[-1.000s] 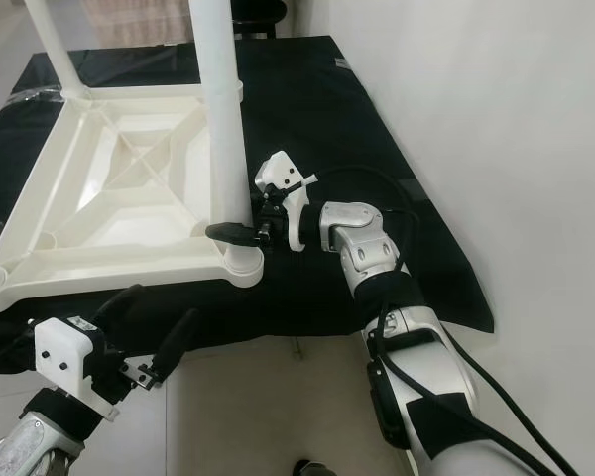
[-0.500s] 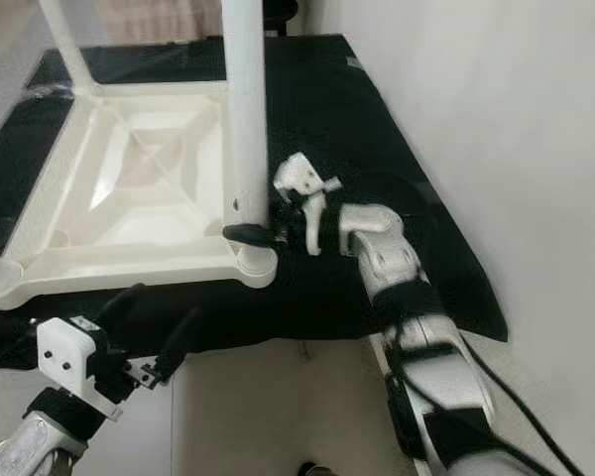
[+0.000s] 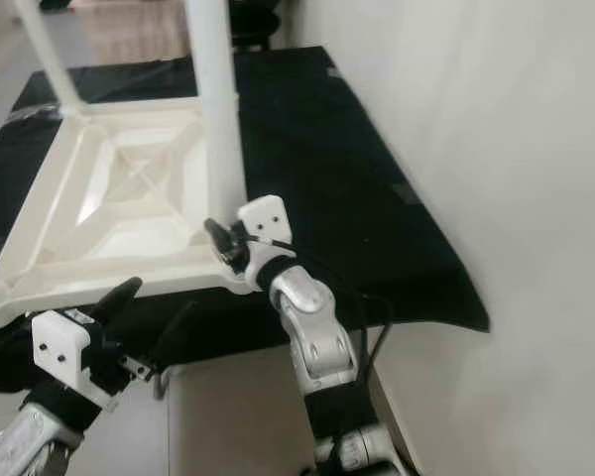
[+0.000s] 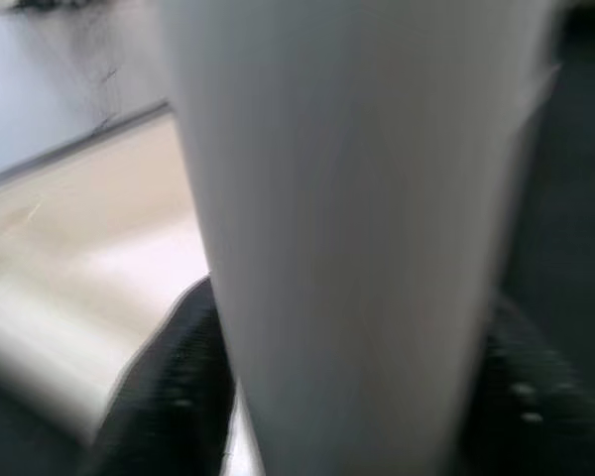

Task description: Building children table

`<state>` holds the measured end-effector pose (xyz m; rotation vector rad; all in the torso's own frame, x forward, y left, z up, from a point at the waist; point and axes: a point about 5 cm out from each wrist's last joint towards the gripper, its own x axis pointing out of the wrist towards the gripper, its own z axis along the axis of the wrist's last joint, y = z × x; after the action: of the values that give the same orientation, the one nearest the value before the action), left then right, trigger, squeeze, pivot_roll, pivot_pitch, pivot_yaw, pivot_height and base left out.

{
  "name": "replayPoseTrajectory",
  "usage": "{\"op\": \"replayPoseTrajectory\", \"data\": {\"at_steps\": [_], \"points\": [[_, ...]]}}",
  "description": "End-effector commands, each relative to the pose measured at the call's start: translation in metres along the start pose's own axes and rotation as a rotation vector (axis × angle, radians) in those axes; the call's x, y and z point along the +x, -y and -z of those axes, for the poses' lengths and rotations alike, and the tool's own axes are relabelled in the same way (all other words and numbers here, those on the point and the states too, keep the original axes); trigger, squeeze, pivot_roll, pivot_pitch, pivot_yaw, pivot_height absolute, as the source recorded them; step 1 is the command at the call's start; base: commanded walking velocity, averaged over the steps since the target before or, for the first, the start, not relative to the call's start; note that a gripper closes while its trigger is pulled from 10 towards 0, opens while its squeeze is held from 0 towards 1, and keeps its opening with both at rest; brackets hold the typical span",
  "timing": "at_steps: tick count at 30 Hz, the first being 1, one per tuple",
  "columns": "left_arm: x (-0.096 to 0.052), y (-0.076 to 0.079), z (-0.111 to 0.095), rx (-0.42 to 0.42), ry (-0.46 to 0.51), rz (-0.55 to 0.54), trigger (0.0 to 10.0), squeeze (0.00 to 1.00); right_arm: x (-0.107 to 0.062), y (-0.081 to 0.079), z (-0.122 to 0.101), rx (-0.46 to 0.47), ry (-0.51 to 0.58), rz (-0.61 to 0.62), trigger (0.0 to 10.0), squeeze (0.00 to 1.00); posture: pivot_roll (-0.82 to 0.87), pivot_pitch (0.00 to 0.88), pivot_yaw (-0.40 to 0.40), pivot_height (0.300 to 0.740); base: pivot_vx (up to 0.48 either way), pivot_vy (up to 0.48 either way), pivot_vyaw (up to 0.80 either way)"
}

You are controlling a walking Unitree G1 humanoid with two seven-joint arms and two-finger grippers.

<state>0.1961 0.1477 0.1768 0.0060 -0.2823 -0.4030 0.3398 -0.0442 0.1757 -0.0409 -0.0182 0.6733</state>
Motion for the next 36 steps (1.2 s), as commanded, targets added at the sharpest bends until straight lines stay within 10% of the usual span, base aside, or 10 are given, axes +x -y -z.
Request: {"op": "replayPoseTrajectory", "data": {"at_steps": [1, 7, 8, 23, 24, 36], "points": [[-0.004, -0.002, 0.007, -0.002, -0.037, -0.011, 10.0, 0.00, 0.000, -0.001, 0.007, 0.052, -0.024, -0.048, 10.0, 1.00, 0.02, 0.193, 0.007, 0.740, 0.000, 0.000, 0.00], [-0.004, -0.001, 0.007, -0.003, -0.038, -0.010, 10.0, 0.00, 0.002, -0.001, -0.021, 0.039, 0.039, -0.302, 10.0, 1.00, 0.03, 0.188, 0.006, 0.740, 0.000, 0.000, 0.00], [-0.004, -0.001, 0.007, -0.004, -0.038, -0.009, 10.0, 0.00, 0.001, 0.004, -0.030, 0.011, 0.049, -0.342, 10.0, 0.00, 0.03, 0.189, 0.006, 0.740, 0.000, 0.000, 0.00], [-0.007, 0.001, 0.009, -0.007, -0.046, -0.007, 10.0, 0.00, -0.001, 0.040, -0.058, -0.129, 0.034, -0.652, 10.0, 0.00, 0.04, 0.183, 0.008, 0.740, 0.000, 0.000, 0.00], [-0.007, 0.001, 0.009, -0.007, -0.047, -0.007, 10.0, 0.00, -0.001, 0.042, -0.059, -0.124, 0.036, -0.648, 0.8, 0.00, 0.04, 0.183, 0.008, 0.740, 0.000, 0.000, 0.00], [-0.008, 0.002, 0.009, -0.010, -0.049, -0.004, 10.0, 0.00, -0.006, 0.054, -0.058, -0.120, 0.048, -0.655, 0.0, 0.00, 0.04, 0.179, 0.012, 0.740, 0.000, 0.000, 0.00]]}}
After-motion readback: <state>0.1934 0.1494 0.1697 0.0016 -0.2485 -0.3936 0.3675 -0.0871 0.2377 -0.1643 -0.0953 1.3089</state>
